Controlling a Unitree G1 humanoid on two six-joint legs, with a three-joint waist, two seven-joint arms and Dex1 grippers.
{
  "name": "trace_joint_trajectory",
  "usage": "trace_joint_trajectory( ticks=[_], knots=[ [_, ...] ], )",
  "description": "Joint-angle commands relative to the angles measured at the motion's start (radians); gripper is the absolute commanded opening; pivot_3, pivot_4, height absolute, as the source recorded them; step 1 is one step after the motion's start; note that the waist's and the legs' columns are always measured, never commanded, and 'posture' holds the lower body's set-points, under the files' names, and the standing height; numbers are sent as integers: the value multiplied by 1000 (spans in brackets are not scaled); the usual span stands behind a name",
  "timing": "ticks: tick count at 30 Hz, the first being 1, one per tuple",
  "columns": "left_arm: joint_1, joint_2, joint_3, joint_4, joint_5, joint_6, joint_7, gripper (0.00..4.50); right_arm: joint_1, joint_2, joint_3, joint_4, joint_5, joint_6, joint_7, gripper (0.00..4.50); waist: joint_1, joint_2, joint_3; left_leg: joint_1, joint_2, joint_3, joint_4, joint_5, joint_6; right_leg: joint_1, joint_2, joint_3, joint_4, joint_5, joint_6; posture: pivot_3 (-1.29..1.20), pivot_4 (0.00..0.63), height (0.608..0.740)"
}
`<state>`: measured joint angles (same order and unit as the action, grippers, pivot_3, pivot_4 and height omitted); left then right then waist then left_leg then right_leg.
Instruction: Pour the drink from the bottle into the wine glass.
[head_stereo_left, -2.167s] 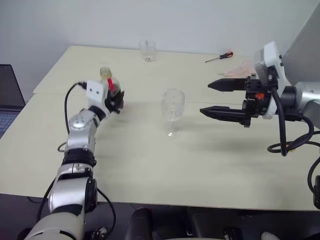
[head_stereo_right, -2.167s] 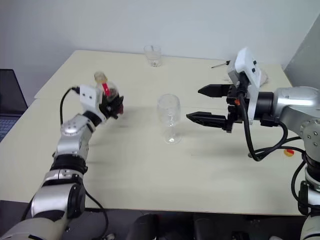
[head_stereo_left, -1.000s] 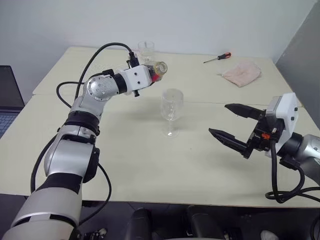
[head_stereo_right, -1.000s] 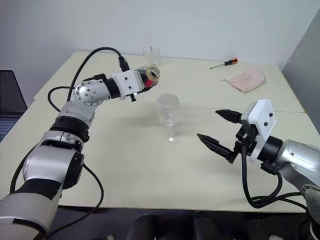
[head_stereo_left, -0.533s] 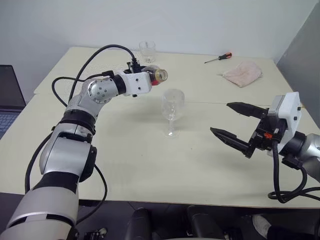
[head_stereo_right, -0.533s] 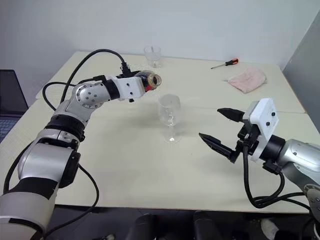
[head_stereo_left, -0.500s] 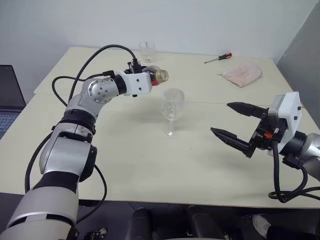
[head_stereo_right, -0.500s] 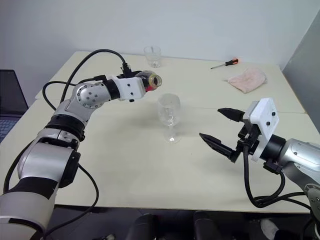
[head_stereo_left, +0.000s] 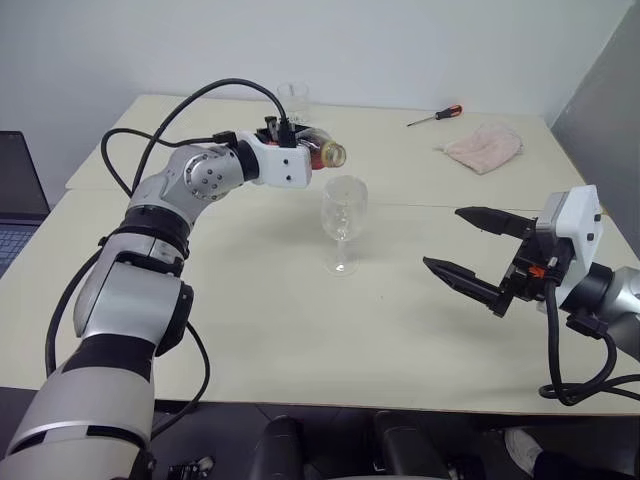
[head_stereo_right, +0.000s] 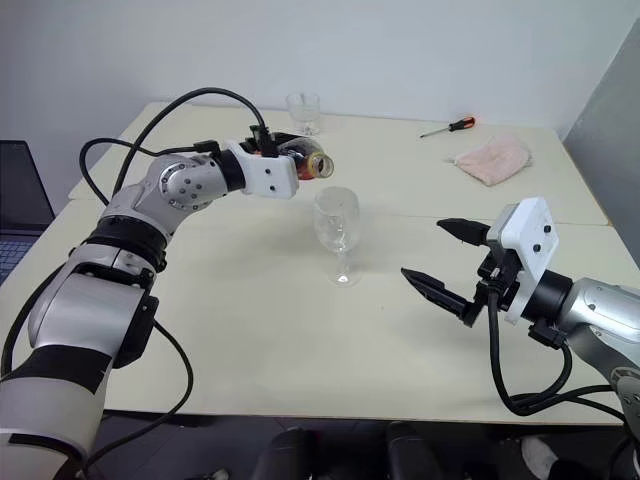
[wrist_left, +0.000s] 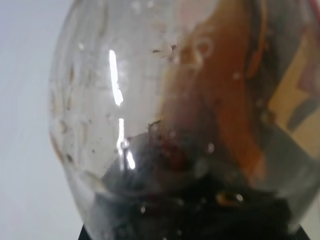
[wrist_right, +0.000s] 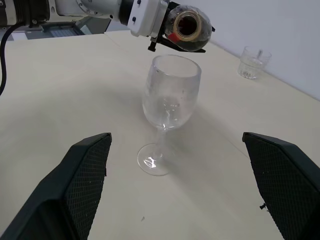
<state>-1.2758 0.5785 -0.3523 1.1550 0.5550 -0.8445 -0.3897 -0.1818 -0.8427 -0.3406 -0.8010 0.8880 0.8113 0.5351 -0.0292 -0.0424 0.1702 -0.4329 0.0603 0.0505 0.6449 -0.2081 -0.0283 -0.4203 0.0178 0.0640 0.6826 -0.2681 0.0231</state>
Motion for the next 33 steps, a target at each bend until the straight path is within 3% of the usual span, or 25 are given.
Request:
trace_joint_trajectory(
  ticks=[1, 33],
  knots=[
    [-50, 23, -8, -13, 18, -29, 49, 1426, -1, -11, -30, -21, 12, -24, -5, 4500, 0, 0, 0, 0, 0, 0, 0, 0, 0, 0, 0, 0, 0, 0, 0, 0, 150, 740],
    [-102, 67, -95, 13, 157, -82, 205, 1422, -4, -20, -17, -9, 2, -35, 1, 4500, 0, 0, 0, 0, 0, 0, 1, 0, 0, 0, 0, 0, 1, 1, -1, 0, 150, 740]
  ],
)
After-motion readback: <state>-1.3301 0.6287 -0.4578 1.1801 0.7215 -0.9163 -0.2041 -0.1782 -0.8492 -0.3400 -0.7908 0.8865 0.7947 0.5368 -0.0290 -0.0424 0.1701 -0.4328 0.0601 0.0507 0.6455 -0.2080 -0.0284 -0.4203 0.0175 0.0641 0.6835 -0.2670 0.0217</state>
